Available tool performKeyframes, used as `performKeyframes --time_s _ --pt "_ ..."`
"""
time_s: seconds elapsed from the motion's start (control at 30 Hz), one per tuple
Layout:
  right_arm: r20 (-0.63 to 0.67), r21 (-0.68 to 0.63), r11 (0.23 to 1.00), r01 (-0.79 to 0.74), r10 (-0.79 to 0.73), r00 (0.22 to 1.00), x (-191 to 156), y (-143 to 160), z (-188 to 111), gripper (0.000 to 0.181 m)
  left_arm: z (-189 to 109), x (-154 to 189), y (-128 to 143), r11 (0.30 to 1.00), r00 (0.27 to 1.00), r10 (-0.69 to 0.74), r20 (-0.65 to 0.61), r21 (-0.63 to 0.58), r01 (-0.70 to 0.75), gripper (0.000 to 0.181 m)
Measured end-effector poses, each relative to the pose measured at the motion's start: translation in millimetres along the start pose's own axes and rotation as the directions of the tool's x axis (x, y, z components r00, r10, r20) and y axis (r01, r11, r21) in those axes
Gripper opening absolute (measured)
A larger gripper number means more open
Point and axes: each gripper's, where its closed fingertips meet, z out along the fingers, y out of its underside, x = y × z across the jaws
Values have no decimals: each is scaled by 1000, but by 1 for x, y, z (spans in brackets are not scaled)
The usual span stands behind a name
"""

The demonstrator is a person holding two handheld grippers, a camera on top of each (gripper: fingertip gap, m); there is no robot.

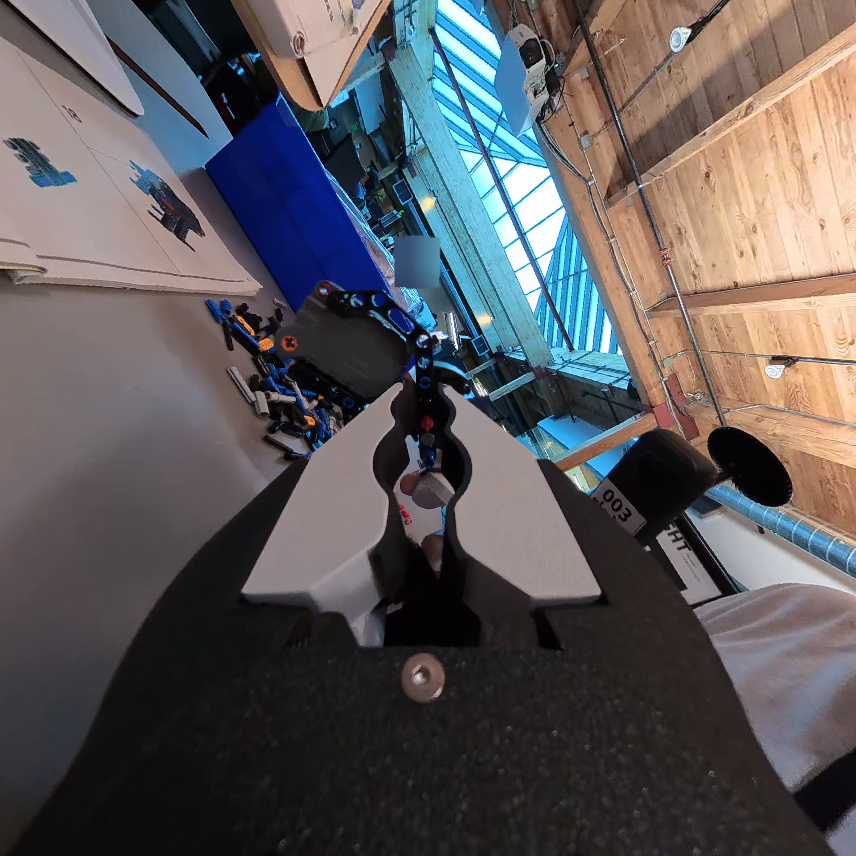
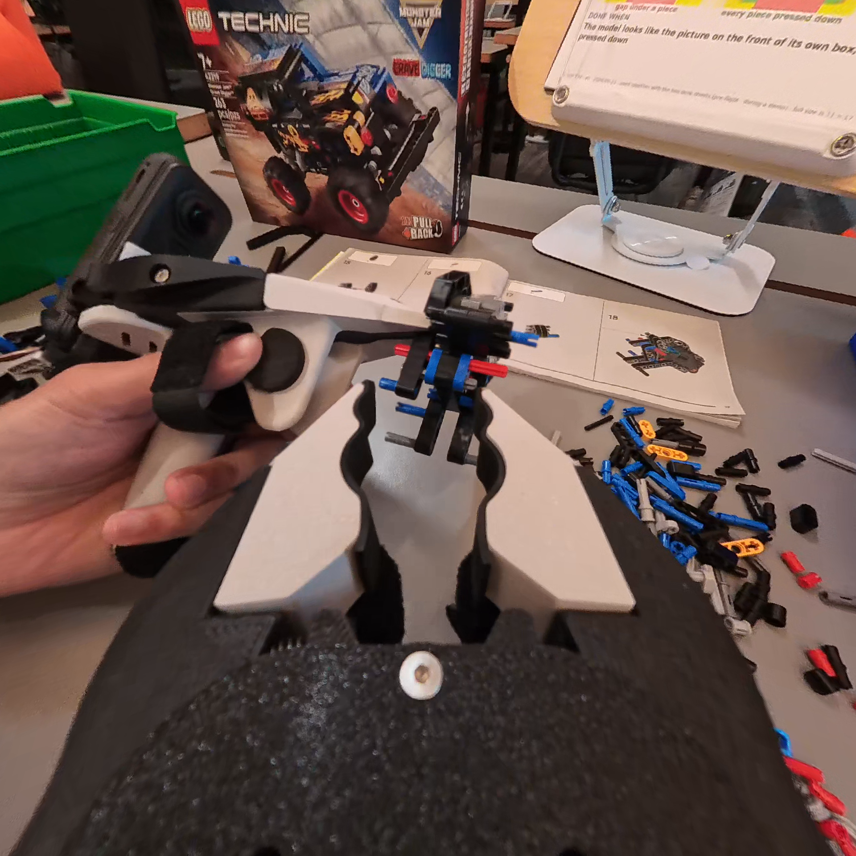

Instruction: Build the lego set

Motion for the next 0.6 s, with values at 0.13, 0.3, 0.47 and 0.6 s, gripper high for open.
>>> performKeyframes --time_s 0.13,0.3,0.47,0.6 --pt "10 4 1000 -1 1 1000 -1 -2 1 39 -2 2 -2 998 998 61 20 19 -62 6" --pt "103 23 986 -166 163 981 -1 -5 -1 39 -3 1 -3 993 992 106 62 36 -108 6" --pt "100 17 981 -192 190 977 3 -5 1 35 -1 5 1 983 980 182 81 20 -185 6" --pt "75 11 985 -171 170 983 4 -4 2 32 0 3 4 974 968 225 116 5 -227 6"
